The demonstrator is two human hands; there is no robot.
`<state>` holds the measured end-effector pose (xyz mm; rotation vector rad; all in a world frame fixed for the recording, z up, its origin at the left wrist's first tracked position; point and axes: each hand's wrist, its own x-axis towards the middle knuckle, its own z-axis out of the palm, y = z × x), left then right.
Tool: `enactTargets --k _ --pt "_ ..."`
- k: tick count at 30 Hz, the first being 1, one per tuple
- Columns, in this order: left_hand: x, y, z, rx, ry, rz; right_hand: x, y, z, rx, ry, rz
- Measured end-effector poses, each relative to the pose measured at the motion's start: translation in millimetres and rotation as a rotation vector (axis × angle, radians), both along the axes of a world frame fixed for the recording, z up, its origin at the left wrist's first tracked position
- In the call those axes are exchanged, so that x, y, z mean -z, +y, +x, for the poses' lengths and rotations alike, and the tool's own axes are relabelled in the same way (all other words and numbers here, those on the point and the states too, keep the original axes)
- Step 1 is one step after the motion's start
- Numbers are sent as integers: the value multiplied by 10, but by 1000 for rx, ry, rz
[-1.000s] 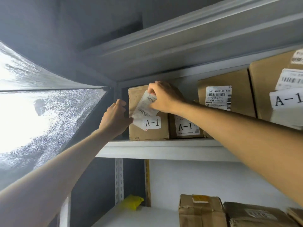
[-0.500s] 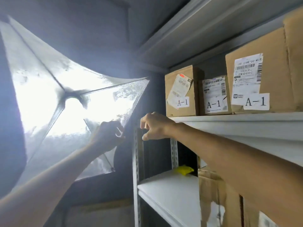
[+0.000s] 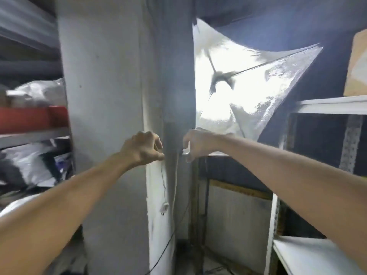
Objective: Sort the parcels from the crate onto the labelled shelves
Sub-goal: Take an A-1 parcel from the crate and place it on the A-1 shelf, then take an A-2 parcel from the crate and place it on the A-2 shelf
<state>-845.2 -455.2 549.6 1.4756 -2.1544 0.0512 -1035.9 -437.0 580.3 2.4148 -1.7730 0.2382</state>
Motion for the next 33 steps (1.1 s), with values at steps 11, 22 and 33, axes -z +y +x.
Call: enactTargets --k 11,22,33 --pt "974 1807 2904 -506 -135 207 1028 744 3092 -558 61 187" --pt "1773 3735 4759 -927 -14 486 1863 2023 5284 -980 76 378" --pt "2513 4230 6126 -1190 123 664 2630 2105 7165 -1217 212 472"
